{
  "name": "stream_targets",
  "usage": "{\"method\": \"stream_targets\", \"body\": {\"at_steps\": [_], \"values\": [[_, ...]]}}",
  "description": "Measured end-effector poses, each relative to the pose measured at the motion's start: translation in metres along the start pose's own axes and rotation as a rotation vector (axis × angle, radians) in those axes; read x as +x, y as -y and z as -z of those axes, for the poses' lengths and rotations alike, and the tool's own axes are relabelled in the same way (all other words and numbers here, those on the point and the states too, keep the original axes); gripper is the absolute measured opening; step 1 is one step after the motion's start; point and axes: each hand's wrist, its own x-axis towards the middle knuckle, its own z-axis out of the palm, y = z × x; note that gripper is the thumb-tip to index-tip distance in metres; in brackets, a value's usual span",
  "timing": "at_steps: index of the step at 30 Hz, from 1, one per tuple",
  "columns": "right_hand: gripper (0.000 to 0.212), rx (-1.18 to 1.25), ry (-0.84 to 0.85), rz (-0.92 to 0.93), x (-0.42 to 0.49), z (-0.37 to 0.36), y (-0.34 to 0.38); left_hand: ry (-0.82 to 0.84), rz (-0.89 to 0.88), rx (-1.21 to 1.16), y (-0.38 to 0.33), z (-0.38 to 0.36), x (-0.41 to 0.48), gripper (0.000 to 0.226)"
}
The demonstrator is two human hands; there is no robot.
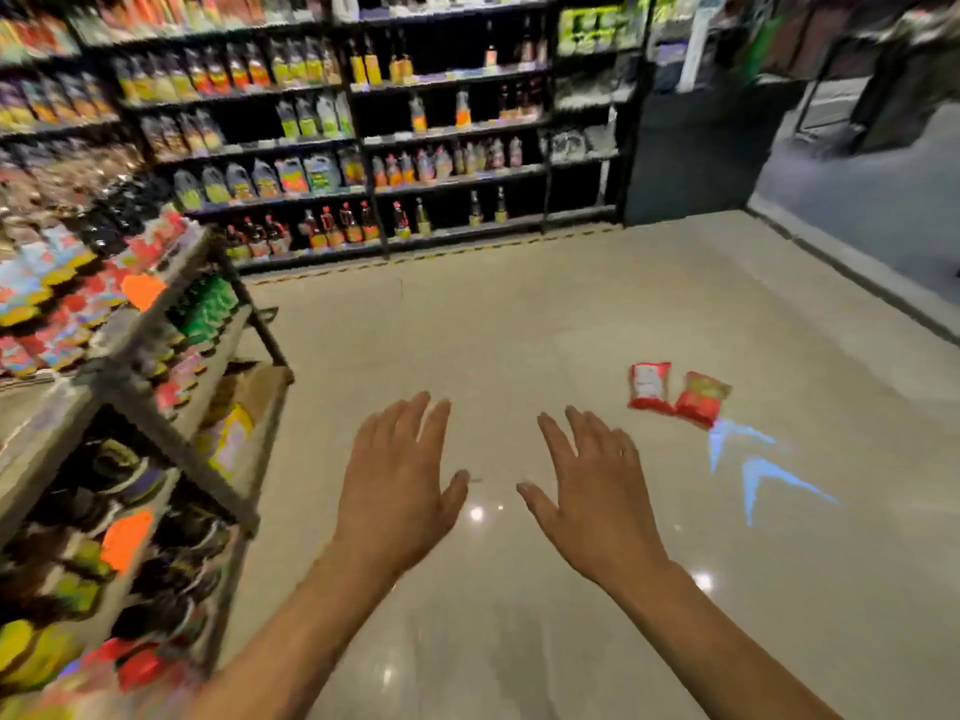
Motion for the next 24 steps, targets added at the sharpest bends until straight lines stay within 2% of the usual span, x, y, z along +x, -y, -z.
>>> {"method": "stream_targets", "body": {"at_steps": [5, 9, 15, 24], "values": [[0.078, -0.013, -0.034, -0.229, 0.005, 0.024, -0.127, 0.012, -0.166, -0.008, -0.117, -0.014, 0.085, 0.075], [0.075, -0.056, -0.052, -0.346, 0.021, 0.033, -0.202, 0.038, -0.289, -0.03, -0.178, -0.038, 0.148, 0.076], [0.073, -0.129, -0.077, -0.41, 0.098, 0.027, -0.29, 0.054, -0.361, -0.097, -0.23, -0.098, 0.258, 0.074], [0.08, -0.172, 0.08, -0.503, 0.288, -0.016, -0.412, 0.141, -0.383, -0.17, -0.271, -0.214, 0.48, 0.072]]}}
